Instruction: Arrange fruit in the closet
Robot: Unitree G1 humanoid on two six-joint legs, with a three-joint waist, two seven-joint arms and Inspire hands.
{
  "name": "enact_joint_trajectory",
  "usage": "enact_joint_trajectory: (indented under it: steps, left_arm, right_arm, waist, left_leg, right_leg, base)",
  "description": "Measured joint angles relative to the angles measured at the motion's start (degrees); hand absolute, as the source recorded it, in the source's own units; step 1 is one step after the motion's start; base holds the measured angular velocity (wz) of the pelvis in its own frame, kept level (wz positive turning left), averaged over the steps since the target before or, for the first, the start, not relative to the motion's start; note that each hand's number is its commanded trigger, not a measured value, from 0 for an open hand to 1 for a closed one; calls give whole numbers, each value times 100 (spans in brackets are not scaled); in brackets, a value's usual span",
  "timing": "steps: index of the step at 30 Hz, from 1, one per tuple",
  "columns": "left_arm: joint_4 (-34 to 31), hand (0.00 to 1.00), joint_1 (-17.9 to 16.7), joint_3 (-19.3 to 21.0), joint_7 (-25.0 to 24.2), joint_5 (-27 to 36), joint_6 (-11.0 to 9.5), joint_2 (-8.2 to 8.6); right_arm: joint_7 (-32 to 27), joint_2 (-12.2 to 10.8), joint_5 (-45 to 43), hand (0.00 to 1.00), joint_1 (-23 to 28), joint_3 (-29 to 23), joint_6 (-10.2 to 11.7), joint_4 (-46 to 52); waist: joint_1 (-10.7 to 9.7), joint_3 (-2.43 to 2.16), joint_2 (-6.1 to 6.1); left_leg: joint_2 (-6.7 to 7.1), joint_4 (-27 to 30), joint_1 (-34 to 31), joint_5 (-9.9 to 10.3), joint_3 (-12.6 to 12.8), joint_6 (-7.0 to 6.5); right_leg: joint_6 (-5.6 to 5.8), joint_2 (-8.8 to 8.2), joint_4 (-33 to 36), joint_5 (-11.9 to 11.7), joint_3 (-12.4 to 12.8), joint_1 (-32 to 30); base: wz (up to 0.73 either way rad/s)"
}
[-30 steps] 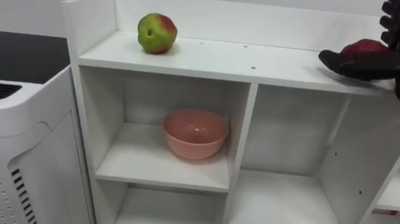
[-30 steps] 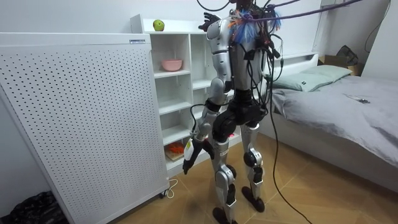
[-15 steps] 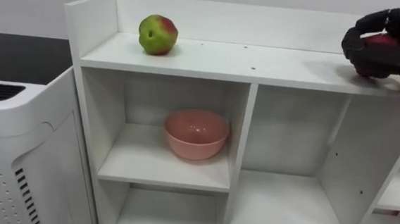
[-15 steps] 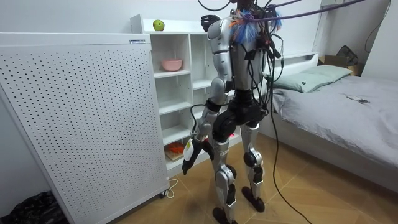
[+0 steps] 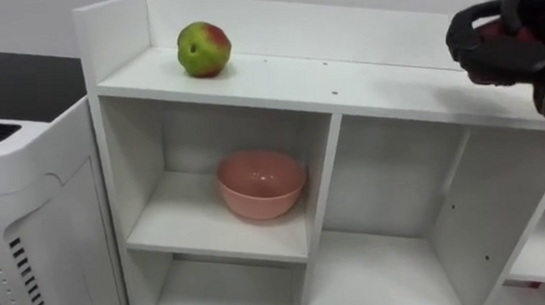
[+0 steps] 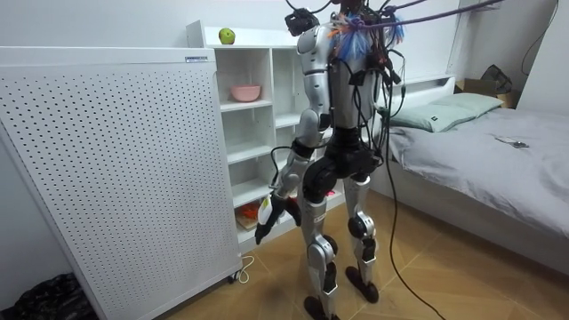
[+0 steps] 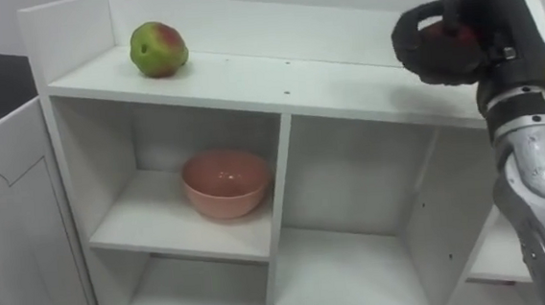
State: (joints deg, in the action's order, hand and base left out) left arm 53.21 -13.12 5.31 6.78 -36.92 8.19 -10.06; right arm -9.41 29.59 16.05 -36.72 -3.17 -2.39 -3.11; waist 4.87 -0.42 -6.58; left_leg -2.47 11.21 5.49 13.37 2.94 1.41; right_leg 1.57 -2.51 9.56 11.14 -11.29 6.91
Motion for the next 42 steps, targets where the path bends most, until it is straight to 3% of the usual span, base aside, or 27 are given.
enact_joint_trajectory:
  steps: [3, 12, 16, 21, 23, 27, 32, 36, 42]
  left_arm:
    - [8, 0, 24, -63, 77, 6, -31, 0]
    - [368, 0, 4, -227, 284, 19, -114, 11]
    - [504, 0, -45, -243, 283, 46, -103, 11]
    - [485, 0, 3, -401, 264, 48, -64, 0]
    - [488, 0, 50, -440, 251, 51, -69, 13]
    - [615, 0, 186, -501, 259, 121, -56, 31]
    - [773, 0, 477, -821, 332, 167, 16, 64]
    - [1146, 0, 712, -1114, 410, 689, 17, 72]
    - [1333, 0, 866, -1133, 410, 1321, 15, 166]
  right_arm:
    - [60, -27, 217, 100, 299, 142, 15, 679]
    - [546, -158, 1574, 100, 412, 247, 66, 1404]
    - [745, -633, 2114, 100, 663, 279, 74, 1756]
    - [1091, -968, 2631, 100, 1033, 694, 95, 1805]
    - [1249, -1001, 2765, 100, 1128, 789, 98, 1759]
    - [1603, -1100, 3360, 100, 1397, 937, 102, 1166]
    - [1735, -1452, 3664, 100, 1818, 1002, 107, 38]
    - [1721, -1743, 3815, 100, 1978, 1145, 105, -1317]
    - [1714, -2024, 4143, 100, 2009, 1136, 135, -2425]
  waist:
    - [9, 9, 12]
    - [-8, 45, 57]
    - [13, 59, 77]
    - [36, 31, 97]
    - [53, 22, 135]
    - [133, -2, 263]
    - [176, 39, 401]
    - [168, 63, 532]
    - [139, 108, 654]
  left_leg:
    - [0, -8, 28, 0, 7, 0]
    - [-2, -47, 65, 0, 23, 0]
    - [-13, -40, 51, 0, 124, 0]
    - [-23, 21, -137, 0, 163, 0]
    - [-26, 53, -216, 0, 161, -1]
    - [-25, 113, -347, -7, 168, -12]
    - [-25, 201, -674, -61, 172, -39]
    - [-22, 306, -960, -79, 215, -57]
    - [-23, 679, -1635, -91, 192, -77]
  right_leg:
    - [0, -1, 1, 0, 17, 23]
    - [0, -1, -2, 0, 12, 38]
    - [0, 0, 2, 0, 51, -4]
    - [-26, 1, 20, -20, 51, -150]
    - [-31, 2, 20, -37, 50, -217]
    - [-35, -6, 31, -60, 45, -319]
    - [-48, -17, 65, -140, 44, -651]
    - [-53, -43, 243, -148, 103, -1001]
    - [-56, -103, 686, -146, 86, -1720]
  base:
    - [0]
    - [0]
    - [-9]
    - [-1]
    - [0]
    - [0]
    - [-1]
    - [-8]
    - [-1]
